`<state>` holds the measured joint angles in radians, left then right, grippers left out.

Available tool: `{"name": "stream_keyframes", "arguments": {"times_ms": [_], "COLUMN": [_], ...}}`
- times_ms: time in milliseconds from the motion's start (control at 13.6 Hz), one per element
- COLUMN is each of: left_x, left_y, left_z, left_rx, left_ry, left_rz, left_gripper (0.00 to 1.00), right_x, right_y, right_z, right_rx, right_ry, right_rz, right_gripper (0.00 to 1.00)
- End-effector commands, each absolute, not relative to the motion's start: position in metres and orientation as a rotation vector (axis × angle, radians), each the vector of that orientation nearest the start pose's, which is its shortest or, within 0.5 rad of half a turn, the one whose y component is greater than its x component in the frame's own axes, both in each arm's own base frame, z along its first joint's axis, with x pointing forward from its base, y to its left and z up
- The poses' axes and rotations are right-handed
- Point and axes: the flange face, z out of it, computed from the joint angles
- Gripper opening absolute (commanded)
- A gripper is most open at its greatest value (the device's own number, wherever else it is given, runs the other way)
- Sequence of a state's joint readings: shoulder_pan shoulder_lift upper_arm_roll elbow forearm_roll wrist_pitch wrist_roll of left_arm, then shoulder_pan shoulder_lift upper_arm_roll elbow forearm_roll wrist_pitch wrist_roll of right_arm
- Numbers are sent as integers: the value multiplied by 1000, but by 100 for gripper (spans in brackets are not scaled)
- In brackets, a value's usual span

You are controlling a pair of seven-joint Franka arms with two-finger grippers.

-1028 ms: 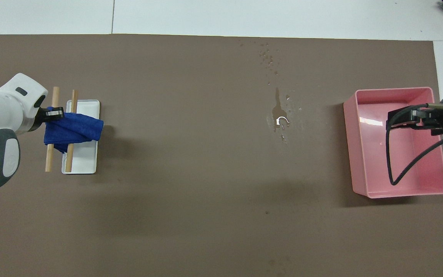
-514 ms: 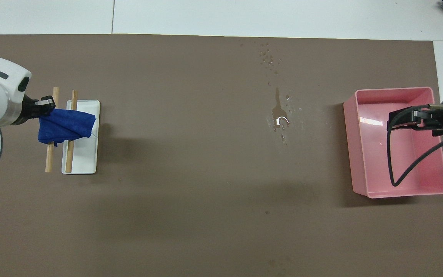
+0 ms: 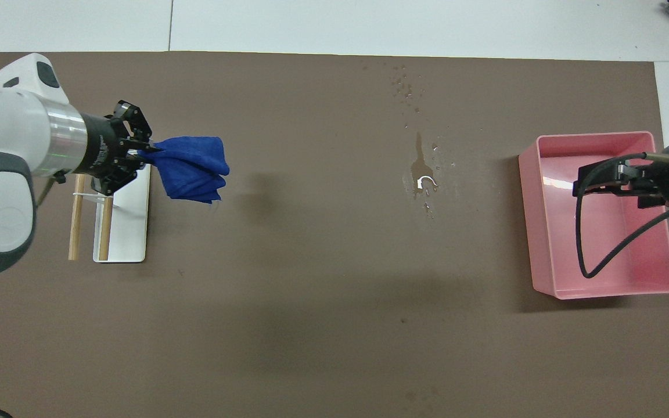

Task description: Wipe water with towel using both arms

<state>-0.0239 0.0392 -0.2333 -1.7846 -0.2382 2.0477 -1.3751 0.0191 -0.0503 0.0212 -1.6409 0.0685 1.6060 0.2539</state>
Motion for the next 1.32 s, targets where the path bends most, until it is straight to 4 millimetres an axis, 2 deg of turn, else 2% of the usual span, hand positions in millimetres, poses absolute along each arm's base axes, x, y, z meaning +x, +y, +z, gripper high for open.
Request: {"name": "stream_keyframes", "arguments": {"times_ms": [0, 147, 294, 588, 808, 881, 955, 1175, 1249], "left_x": [564, 562, 551, 536, 505, 497, 493, 491, 481], "left_y": [-218, -248, -279, -319, -368, -379, -384, -388, -399], "left_z": [562, 567, 569, 577, 577, 578, 580, 585, 587], "left_rx": [-2545, -2344, -2240, -1922, -1899, -1925, -1935, -1817, -1848], "left_ry": [-2501, -2819, -2953, -3229, -3276, -3262, -3265, -3309, -3282], "left_rz": [241, 402, 506, 802, 937, 953, 967, 1117, 1140], "left_gripper": [0, 0, 0, 0, 0, 0, 0, 0, 0], "right_x": [534, 533, 533, 540, 552, 553, 558, 564, 565], "right_y": [40, 55, 78, 120, 153, 165, 176, 204, 208], "right_z": [624, 625, 628, 630, 625, 625, 620, 611, 608], "right_rx": [-2984, -2922, -2855, -2592, -2372, -2312, -2275, -2197, -2193], "right_ry": [461, 578, 721, 1208, 1421, 1463, 1495, 1575, 1580], "right_rz": [24, 44, 44, 56, 102, 110, 119, 130, 135], "right_gripper": [100, 100, 100, 100, 100, 100, 99, 99, 99]}}
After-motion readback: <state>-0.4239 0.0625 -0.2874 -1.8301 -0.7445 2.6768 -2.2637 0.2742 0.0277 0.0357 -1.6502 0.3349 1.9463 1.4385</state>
